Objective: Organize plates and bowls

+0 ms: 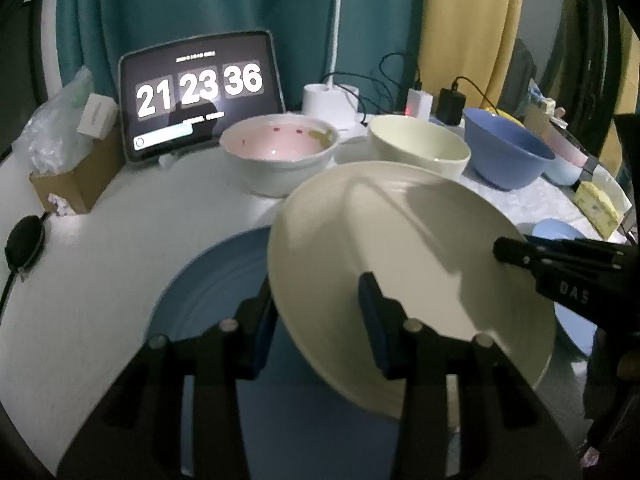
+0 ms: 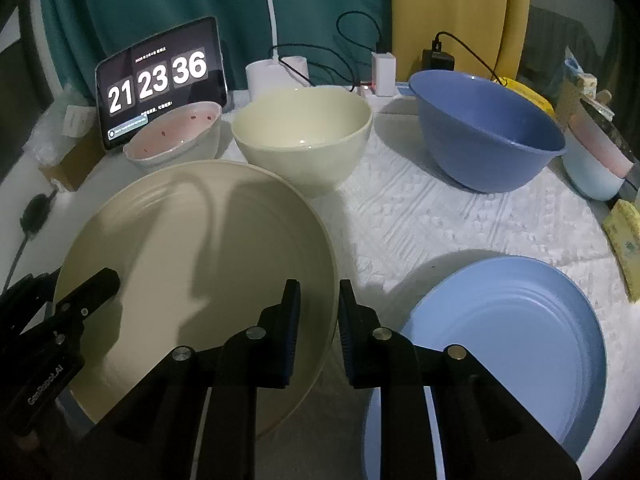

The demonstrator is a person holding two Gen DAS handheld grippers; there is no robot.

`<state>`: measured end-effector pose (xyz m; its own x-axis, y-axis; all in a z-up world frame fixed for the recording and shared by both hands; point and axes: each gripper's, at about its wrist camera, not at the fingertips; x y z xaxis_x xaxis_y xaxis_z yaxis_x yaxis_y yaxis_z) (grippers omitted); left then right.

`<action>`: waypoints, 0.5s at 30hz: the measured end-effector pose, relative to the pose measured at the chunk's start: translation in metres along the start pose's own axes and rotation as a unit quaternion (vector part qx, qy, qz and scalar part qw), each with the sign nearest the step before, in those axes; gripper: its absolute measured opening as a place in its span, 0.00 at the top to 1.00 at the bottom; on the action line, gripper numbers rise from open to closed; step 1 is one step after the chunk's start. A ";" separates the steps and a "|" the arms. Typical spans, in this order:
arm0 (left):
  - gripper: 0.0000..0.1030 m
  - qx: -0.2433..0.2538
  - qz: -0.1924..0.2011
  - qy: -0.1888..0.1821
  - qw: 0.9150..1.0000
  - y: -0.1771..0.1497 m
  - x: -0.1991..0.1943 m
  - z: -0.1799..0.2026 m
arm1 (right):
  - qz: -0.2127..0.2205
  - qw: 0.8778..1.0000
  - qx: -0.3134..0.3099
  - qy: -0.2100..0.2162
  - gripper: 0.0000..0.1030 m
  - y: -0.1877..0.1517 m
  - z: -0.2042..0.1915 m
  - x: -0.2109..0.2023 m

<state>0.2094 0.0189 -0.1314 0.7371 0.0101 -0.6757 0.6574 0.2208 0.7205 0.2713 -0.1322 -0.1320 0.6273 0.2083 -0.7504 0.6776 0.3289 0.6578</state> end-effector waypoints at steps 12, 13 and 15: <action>0.60 0.007 0.010 -0.011 1.000 -0.001 -0.015 0.010 | 0.018 1.000 0.008 -0.009 0.80 -0.004 0.007 -0.021; 0.60 0.008 0.010 -0.012 1.000 -0.001 -0.016 0.011 | 0.019 1.000 0.008 -0.010 0.80 -0.005 0.007 -0.023; 0.60 0.009 0.011 -0.014 1.000 -0.001 -0.018 0.012 | 0.022 1.000 0.009 -0.011 0.80 -0.006 0.008 -0.026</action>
<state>0.1968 0.0066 -0.1179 0.7555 -0.0125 -0.6551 0.6433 0.2037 0.7380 0.2537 -0.1476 -0.1158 0.6650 0.2013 -0.7192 0.6563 0.3023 0.6913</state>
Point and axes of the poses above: each gripper's, at about its wrist camera, not at the fingertips, and x roughly the way its jaws point, z to its right, y to its top, and after that the axes turned 9 degrees about -x, right-handed
